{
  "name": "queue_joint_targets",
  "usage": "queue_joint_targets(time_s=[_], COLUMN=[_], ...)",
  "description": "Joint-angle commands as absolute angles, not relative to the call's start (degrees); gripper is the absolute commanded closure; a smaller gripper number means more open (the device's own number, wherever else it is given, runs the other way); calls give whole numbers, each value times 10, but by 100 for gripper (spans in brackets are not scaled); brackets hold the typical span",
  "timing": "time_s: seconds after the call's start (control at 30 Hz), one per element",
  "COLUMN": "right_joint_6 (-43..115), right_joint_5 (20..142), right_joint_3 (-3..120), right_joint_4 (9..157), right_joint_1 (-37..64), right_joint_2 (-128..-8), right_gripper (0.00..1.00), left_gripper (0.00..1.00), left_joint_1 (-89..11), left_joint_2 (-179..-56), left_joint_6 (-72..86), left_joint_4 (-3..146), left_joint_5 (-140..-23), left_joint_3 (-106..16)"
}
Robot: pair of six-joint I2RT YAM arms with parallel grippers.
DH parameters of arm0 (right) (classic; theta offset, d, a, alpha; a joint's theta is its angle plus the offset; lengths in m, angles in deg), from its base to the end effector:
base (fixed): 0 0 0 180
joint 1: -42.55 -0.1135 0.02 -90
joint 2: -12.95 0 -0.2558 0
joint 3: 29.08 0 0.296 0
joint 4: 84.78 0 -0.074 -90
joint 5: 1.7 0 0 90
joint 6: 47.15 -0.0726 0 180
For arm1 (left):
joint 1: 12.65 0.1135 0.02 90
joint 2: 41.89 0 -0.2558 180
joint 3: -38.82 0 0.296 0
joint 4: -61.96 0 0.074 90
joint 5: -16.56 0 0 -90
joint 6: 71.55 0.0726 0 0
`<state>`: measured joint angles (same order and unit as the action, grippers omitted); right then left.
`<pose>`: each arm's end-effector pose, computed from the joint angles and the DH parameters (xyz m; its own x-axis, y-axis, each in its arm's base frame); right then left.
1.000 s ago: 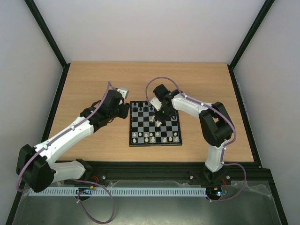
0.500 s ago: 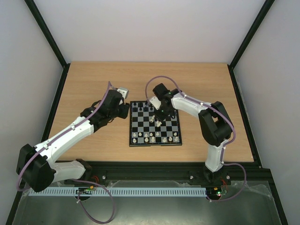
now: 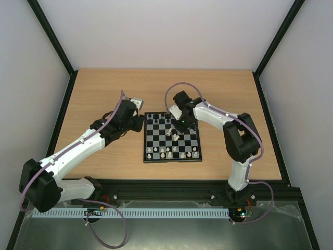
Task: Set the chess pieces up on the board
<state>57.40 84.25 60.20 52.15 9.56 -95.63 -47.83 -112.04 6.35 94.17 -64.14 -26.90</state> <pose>0.3736 0.2487 0.1284 -0.5759 -0.6726 -0.4646 -0.7390 0.6714 -0.0559 0.2888 -0.1893 0.2443 -0.5739 0.1515 -0.8048 0.3501 0.9338 -0.0739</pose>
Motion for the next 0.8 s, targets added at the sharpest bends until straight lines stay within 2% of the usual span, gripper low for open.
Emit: queue_joint_targets(time_s=[0.0,0.47,0.77], right_joint_6=[574,590,630], right_joint_5=[839,847,785], right_joint_3=[576,432,396], right_joint_4=[506,492,480], right_joint_1=[111,124,121], right_joint_2=[-902,-766,-753], right_gripper=[99,99,99], left_gripper=[52,52,52], left_joint_1=[-478,-478,-479], left_joint_2=[-1125,-1134,-1141], left_joint_6=[69,69,69], left_joint_4=[945,947,949], left_joint_5=[-637,-643,-646], left_joint_3=[-265,-266,-266])
